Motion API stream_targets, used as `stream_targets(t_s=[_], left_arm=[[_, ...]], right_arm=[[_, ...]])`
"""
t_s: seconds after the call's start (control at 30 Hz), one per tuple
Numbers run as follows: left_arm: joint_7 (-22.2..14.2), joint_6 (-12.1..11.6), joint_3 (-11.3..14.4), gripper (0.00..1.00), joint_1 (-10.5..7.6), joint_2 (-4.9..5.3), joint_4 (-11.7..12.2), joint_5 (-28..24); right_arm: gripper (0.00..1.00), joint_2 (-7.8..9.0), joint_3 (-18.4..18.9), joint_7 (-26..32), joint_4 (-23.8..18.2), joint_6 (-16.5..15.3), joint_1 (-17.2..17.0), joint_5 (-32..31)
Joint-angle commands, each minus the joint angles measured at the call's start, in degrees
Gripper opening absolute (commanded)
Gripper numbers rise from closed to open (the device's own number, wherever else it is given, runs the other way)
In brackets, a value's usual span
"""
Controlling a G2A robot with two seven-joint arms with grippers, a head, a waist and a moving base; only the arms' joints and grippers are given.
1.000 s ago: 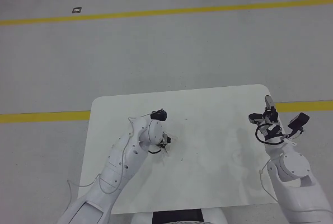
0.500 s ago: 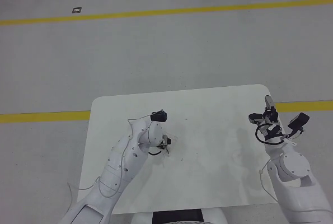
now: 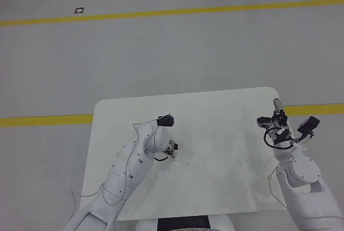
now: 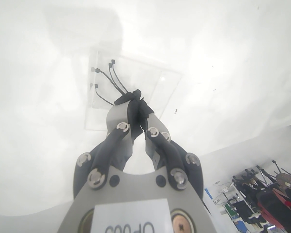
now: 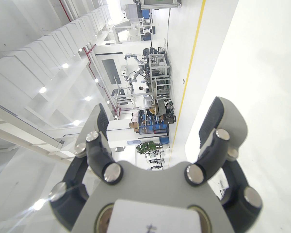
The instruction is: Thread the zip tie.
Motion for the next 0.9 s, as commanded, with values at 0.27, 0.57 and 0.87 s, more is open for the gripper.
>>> stream_targets(t_s=[0.27, 0.57, 0.87], left_arm=[[1.0, 0.0, -0.3, 0.27, 0.74, -0.06, 1.1, 1.3], [2.3, 0.0, 0.4, 0.22, -1.04, -0.78, 4.4, 1.0], [3.8, 0.0, 1.5, 0.16, -2.87, -1.63, 8.3, -0.2]], right_arm=[[1.00, 0.00, 0.0, 0.0, 0.0, 0.0, 0.0, 0.0], [1.00, 0.00, 0.0, 0.0, 0.0, 0.0, 0.0, 0.0], [1.00, 0.00, 0.0, 0.0, 0.0, 0.0, 0.0, 0.0]])
